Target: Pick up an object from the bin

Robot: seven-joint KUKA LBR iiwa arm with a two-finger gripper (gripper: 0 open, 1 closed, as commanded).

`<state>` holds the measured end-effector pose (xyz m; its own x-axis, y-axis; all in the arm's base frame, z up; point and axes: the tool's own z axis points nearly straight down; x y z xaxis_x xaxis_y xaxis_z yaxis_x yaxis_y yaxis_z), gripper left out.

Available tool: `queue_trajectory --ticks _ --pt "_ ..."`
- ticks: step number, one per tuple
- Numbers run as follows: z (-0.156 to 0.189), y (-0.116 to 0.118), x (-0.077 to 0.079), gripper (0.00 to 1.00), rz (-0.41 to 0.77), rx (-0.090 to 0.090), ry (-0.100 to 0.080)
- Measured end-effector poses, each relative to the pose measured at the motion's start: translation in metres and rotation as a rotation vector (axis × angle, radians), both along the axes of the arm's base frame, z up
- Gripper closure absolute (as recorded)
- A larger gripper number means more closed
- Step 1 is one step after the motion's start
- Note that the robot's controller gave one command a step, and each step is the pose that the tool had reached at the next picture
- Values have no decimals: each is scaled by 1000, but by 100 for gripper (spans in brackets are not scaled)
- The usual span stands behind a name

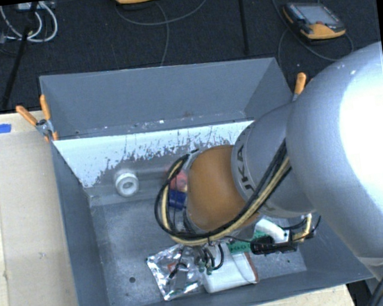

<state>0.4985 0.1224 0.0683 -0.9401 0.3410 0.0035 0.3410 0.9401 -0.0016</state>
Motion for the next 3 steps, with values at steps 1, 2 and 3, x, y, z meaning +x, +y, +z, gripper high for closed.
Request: queue_trajectory --ticks 1,2,3 --pt "1 4 37 0 -96 1 -4" --pt "1 4 36 100 -97 0 -4" --pt "50 4 37 100 -94 2 -6"
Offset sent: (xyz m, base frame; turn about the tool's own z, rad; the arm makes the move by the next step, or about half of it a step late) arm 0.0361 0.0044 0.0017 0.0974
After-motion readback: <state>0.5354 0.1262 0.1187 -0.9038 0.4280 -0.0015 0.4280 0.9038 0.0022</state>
